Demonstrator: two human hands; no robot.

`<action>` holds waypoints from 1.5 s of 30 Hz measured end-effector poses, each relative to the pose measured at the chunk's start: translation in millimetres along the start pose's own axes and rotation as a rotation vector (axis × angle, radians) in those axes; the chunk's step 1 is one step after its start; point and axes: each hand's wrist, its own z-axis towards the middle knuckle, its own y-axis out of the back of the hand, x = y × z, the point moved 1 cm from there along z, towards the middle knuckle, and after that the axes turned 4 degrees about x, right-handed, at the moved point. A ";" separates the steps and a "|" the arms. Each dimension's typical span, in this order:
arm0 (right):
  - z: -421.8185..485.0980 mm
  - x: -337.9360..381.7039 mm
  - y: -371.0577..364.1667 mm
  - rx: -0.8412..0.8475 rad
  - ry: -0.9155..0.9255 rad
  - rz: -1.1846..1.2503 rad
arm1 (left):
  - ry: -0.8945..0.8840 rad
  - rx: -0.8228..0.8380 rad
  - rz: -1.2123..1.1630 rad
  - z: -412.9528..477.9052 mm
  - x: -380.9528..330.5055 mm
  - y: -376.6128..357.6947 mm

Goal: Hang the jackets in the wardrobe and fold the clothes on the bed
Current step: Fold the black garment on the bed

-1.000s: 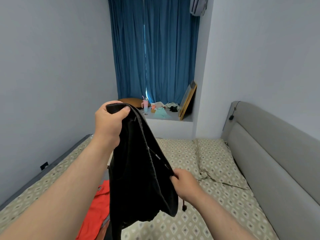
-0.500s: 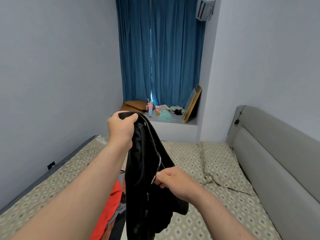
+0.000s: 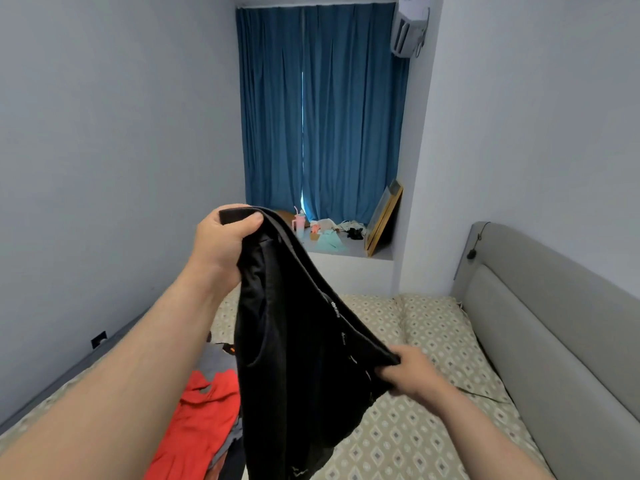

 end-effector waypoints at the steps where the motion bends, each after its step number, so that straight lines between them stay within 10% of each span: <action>1: 3.4 1.2 14.6 -0.070 0.010 0.040 | -0.006 -0.006 0.046 5.3 0.0 10.8; 7: 17.6 33.2 100.7 -0.454 0.136 0.419 | -0.053 0.009 0.464 34.0 9.6 67.2; 30: 140.6 -2.5 -3.5 -0.147 0.026 0.494 | 0.307 -0.060 0.641 28.5 163.2 219.3; 45: 290.1 17.9 -139.5 0.157 -0.046 0.360 | 0.489 -0.548 0.408 9.2 234.6 324.3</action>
